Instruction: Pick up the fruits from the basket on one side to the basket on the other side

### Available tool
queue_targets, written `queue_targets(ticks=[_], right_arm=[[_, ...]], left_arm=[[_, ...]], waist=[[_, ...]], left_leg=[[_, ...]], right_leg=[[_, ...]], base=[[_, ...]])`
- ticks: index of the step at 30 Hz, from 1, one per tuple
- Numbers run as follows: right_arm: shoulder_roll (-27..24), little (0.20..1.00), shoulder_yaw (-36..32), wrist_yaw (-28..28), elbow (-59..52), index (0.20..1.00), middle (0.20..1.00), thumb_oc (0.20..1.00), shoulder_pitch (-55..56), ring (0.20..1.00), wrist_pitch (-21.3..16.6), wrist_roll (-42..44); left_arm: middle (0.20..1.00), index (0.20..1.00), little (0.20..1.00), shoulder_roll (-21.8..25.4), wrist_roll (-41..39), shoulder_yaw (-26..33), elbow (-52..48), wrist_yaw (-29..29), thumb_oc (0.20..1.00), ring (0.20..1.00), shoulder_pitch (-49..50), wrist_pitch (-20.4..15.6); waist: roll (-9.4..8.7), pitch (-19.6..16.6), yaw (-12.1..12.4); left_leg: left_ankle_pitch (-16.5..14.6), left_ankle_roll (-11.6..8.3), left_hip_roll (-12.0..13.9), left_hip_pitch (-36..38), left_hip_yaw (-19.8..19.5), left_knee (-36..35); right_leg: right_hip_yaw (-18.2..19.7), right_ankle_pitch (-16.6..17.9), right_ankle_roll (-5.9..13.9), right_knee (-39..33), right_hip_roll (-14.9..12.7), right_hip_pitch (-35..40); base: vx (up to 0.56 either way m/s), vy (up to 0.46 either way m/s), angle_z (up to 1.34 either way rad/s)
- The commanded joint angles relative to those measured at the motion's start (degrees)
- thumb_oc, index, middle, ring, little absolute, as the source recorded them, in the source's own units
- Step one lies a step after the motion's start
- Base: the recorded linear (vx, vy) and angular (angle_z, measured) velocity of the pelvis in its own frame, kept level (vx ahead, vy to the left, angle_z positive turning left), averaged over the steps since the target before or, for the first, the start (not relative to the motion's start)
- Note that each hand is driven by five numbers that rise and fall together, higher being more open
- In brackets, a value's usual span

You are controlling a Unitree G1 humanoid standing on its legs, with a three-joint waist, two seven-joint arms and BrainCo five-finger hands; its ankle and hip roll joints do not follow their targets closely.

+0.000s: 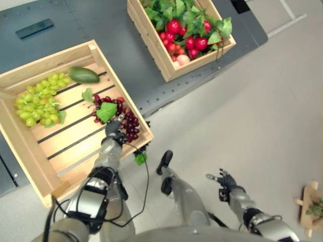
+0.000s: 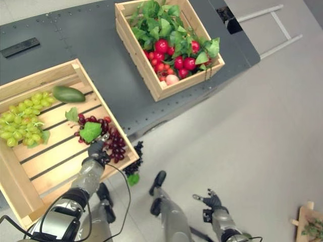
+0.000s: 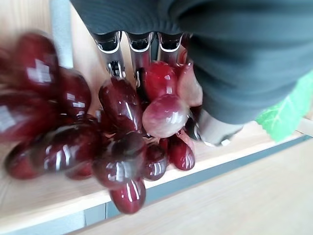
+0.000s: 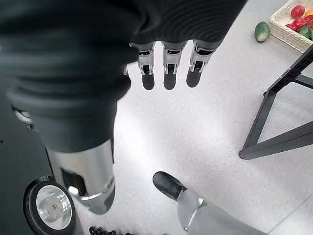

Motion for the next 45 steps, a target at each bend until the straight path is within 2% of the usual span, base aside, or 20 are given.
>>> queue_targets(ticks=[1,21,28,37,45], right_arm=[[-2.02,1.000,1.83,-0.75,-2.10,1.000,1.000,1.000,-0.50,1.000,-1.15,1.07],[-1.78,1.000,1.66,-0.86,-1.45,1.000,1.000,1.000,-0.39,1.000,-1.42,1.32],[-1.70,1.000,0.28,-0.60,-1.73,1.000,1.000,1.000,-0.12,1.000,-1.76,2.13],[-2.31,1.000,-2.31,0.50,-2.03,1.000,1.000,1.000,0.50,1.000,-2.02,3.18],[-2.59,1.000,-3.30,1.28,-1.59,1.000,1.000,1.000,1.13,1.000,-2.02,3.29]], left_arm=[[0.200,0.200,0.200,-6.31,0.87,-2.31,-3.10,-4.22,0.200,0.200,-4.79,-0.73],[0.200,0.200,0.200,-6.57,0.45,-2.12,-2.57,-5.01,0.200,0.200,-3.99,-1.03],[0.200,0.200,0.200,-5.82,-2.49,-0.68,-8.62,-7.51,0.200,0.200,0.39,-1.72],[0.200,0.200,0.200,-2.99,-4.99,0.35,-18.49,-12.23,0.200,0.200,9.06,-1.95],[0.200,0.200,0.200,-2.27,-7.40,0.01,-23.93,-15.18,0.200,0.200,12.45,-2.07]], waist=[[2.21,1.35,-0.24],[2.10,1.12,-0.05],[2.74,1.69,1.08],[4.63,2.98,3.38],[5.53,2.82,4.29]], left_leg=[[-0.80,-1.58,0.90,1.44,-3.08,-0.53],[-0.55,-1.62,0.93,1.32,-3.12,-0.83],[-0.58,-1.58,0.56,1.41,-3.53,-0.90],[-0.39,-1.46,-0.15,1.83,-4.03,-1.18],[-0.33,-1.43,-0.45,2.37,-4.46,-1.33]], right_leg=[[-2.98,-3.07,6.76,4.84,-2.17,2.06],[-3.16,-2.98,6.75,4.50,-1.89,2.08],[-3.45,-3.22,6.74,4.47,-1.97,2.54],[-4.31,-3.51,6.82,4.69,-2.47,3.45],[-4.66,-3.63,6.87,4.55,-2.70,4.33]], base=[[0.00,0.000,0.00],[0.00,0.000,0.00],[0.00,0.000,0.00],[0.00,0.000,0.00],[0.00,0.003,0.07]])
